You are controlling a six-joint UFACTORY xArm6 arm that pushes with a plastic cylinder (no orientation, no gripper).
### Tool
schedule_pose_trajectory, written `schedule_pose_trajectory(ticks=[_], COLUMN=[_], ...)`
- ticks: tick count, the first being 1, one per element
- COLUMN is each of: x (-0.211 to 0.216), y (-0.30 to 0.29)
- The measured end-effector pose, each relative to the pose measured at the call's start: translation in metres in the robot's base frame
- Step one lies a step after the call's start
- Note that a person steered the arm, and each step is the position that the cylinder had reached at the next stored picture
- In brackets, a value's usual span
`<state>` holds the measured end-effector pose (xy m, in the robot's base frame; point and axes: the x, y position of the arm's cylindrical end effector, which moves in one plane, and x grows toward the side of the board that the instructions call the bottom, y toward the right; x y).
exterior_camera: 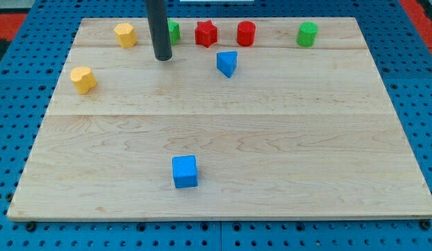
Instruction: Push the green star in between the yellow hexagon and red star
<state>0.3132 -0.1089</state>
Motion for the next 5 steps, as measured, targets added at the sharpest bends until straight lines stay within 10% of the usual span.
schedule_pose_trajectory(ticks=[3,5], x=[-0.017,-0.093], y=[-0.146,-0.141])
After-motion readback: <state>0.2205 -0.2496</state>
